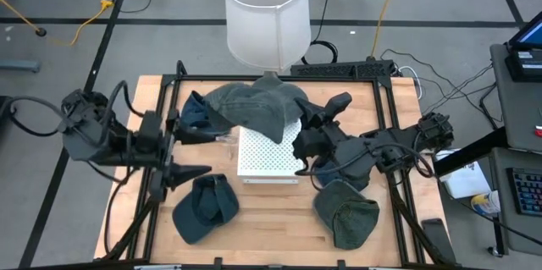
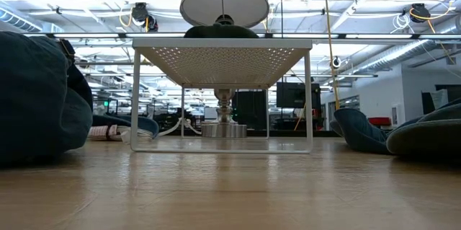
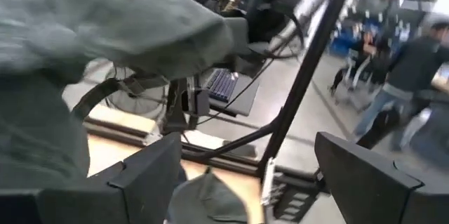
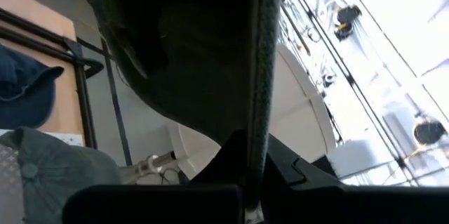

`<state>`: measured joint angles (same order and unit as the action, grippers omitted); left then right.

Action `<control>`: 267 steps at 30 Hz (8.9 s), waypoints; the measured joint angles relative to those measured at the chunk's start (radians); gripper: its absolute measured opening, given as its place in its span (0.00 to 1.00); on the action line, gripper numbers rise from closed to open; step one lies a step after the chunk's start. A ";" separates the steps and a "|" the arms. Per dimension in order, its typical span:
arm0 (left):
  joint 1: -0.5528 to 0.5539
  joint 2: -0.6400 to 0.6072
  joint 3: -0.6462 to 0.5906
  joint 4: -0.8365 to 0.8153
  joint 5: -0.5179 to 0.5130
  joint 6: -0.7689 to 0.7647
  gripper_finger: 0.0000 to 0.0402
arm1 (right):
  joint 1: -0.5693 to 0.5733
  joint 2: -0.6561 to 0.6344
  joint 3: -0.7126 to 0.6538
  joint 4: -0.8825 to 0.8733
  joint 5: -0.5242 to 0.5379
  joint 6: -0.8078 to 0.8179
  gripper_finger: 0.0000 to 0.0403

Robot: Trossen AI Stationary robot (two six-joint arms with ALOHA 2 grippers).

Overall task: Pick & Place hat
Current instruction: Stack the top gray cap on the gray cap on the shelf

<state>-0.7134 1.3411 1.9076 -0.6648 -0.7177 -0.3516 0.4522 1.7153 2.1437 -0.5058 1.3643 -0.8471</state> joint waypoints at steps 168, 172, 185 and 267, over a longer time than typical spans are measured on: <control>0.655 0.502 -0.039 0.133 -0.633 0.975 0.04 | 0.525 0.000 -0.480 0.659 0.125 0.396 0.50; 0.664 0.505 -0.088 0.194 -0.565 0.988 0.04 | 0.525 0.000 -0.495 0.660 0.124 0.393 0.50; 0.659 0.495 -0.163 0.523 -0.582 1.325 0.04 | 0.525 0.000 -0.515 0.660 0.113 0.398 0.50; 0.558 0.454 -0.224 -0.061 -0.527 0.606 0.51 | 0.485 -0.003 -0.515 1.065 0.206 0.581 0.49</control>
<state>-0.1553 1.7948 1.6836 -0.7260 -1.2444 0.2548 0.9372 1.7124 1.6283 0.5592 1.5707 -0.2656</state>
